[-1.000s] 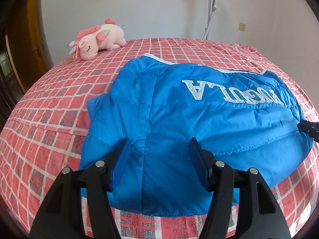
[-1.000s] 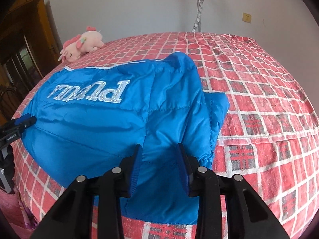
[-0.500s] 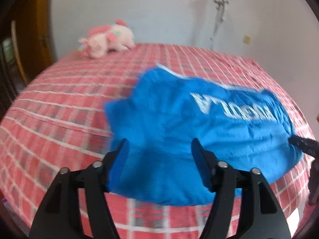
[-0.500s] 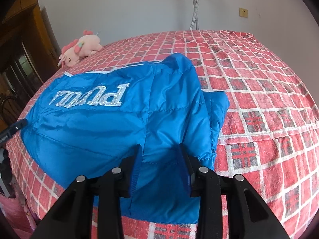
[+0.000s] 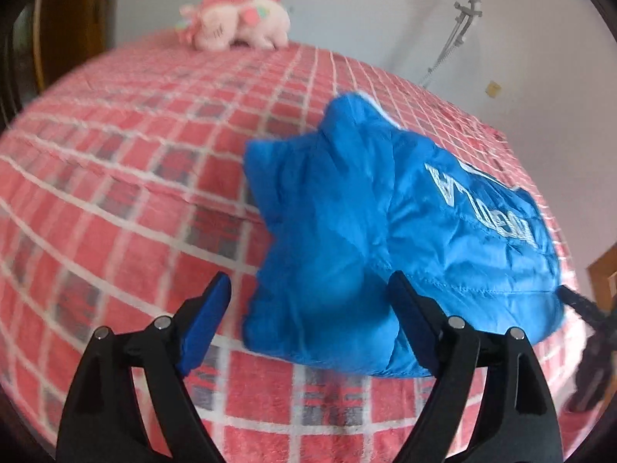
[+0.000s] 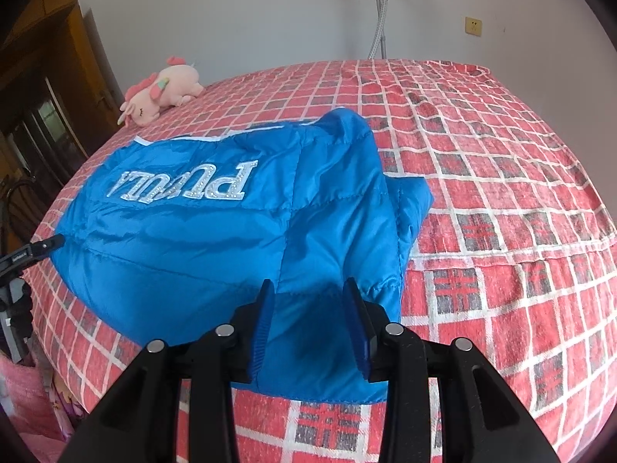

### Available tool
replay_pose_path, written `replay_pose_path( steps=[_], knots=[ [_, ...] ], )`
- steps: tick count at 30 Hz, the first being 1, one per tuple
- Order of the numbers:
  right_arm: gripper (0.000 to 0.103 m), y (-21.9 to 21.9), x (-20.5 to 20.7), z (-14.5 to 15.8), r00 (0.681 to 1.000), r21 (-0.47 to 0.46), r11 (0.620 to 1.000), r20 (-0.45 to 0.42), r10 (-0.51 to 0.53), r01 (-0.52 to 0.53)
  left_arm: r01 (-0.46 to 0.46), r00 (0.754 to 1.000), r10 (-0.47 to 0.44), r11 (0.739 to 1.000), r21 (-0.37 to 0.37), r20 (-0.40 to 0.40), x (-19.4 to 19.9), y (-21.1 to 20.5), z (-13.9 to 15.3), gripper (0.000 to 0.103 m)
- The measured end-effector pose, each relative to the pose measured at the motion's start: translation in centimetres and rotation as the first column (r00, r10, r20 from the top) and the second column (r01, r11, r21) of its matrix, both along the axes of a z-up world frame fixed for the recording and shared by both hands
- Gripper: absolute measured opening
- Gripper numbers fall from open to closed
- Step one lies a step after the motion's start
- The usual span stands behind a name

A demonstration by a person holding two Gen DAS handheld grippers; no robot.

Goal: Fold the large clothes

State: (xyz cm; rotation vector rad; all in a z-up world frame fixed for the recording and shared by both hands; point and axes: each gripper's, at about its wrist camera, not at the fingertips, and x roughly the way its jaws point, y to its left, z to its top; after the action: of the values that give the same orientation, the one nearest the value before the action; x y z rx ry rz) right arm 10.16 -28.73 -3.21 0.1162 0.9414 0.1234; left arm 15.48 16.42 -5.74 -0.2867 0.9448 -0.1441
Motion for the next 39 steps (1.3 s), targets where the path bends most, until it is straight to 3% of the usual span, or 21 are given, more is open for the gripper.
replay_pose_path(
  steps=[6, 10, 18, 27, 34, 39],
  knots=[
    [0.038, 0.1, 0.4, -0.6, 1.0, -0.01, 1.0, -0.016, 0.008, -0.008, 0.014, 0.998, -0.025, 0.988, -0.155, -0.066, 1.3, 1.3, -2.3, 0.086],
    [0.039, 0.2, 0.9, -0.9, 1.0, -0.005, 1.0, -0.027, 0.006, -0.006, 0.023, 0.997, -0.035, 0.985, -0.169, -0.068, 1.5, 1.1, -2.7, 0.084],
    [0.04, 0.2, 1.7, -1.7, 0.998, 0.006, 1.0, -0.069, 0.0, 0.001, 0.061, 0.996, -0.071, 0.979, -0.194, -0.048, 1.8, 0.7, -2.2, 0.051],
    [0.04, 0.2, 2.0, -2.3, 0.996, 0.024, 1.0, -0.088, -0.007, 0.009, 0.058, 0.997, -0.068, 0.966, -0.252, -0.032, 1.8, 1.0, -2.7, 0.04],
    [0.047, 0.5, 1.4, 0.7, 0.994, 0.014, 1.0, -0.107, 0.0, 0.002, 0.085, 0.993, -0.073, 0.988, -0.131, 0.095, 0.0, -1.6, 2.4, 0.034],
    [0.047, 0.5, 0.4, 3.6, 0.998, 0.004, 1.0, -0.055, 0.025, -0.025, 0.145, 0.97, -0.137, 0.989, -0.023, 0.2, -1.0, -5.7, 7.2, 0.034]
  ],
)
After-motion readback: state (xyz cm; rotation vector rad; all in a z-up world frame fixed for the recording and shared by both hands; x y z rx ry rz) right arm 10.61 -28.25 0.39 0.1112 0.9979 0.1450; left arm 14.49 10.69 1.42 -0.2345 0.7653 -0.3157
